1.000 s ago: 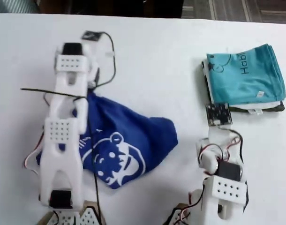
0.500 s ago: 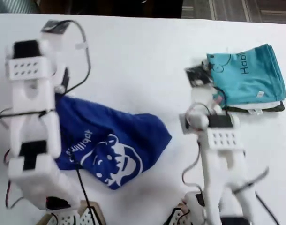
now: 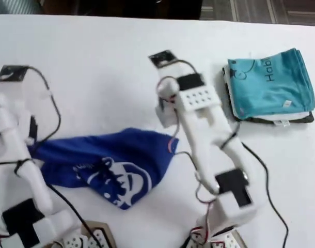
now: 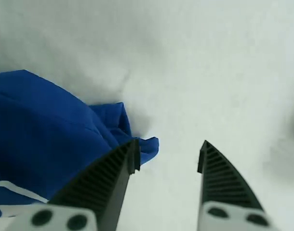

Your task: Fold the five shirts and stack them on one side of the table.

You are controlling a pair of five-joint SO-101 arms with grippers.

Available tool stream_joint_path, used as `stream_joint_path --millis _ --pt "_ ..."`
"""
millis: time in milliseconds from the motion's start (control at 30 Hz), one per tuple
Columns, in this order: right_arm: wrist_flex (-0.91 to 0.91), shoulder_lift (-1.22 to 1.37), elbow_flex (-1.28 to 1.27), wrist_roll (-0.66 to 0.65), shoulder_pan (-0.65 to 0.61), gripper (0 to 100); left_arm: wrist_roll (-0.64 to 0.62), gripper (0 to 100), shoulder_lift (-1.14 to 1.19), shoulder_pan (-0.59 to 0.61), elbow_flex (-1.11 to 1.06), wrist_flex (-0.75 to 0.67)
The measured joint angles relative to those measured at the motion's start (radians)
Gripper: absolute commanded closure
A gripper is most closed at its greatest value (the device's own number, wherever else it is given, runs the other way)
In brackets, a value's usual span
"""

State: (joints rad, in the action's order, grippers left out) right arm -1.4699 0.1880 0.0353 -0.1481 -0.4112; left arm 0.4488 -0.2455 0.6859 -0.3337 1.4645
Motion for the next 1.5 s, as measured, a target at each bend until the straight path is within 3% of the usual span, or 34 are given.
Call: stream_joint_path --millis 433,700,867,967,1233,1367,1500 --pt "-0.192 0.341 0.258 -0.005 -0.169 80.0 0.089 97 -0.031 0.15 -0.009 -0.006" --pt "-0.267 0.358 0.265 -0.201 -0.316 80.0 0.089 97 -0.031 0.15 -0.009 -0.028" --pt "-0.27 0.414 0.267 -0.227 -0.311 81.2 0.089 97 -0.031 0.15 -0.009 -0.028" --pt "-0.27 0.463 0.269 -0.227 -0.31 97.8 0.089 97 -0.031 0.15 -0.009 -0.028" --pt "-0.27 0.451 0.275 -0.227 -0.236 97.8 0.089 97 -0.031 0.15 -0.009 -0.028" --pt "-0.249 0.319 0.311 -0.227 -0.114 97.8 0.087 97 -0.031 0.14 -0.009 -0.028" --pt "-0.21 0.206 0.4 -0.229 0.012 97.8 0.078 97 -0.031 0.054 -0.009 -0.028"
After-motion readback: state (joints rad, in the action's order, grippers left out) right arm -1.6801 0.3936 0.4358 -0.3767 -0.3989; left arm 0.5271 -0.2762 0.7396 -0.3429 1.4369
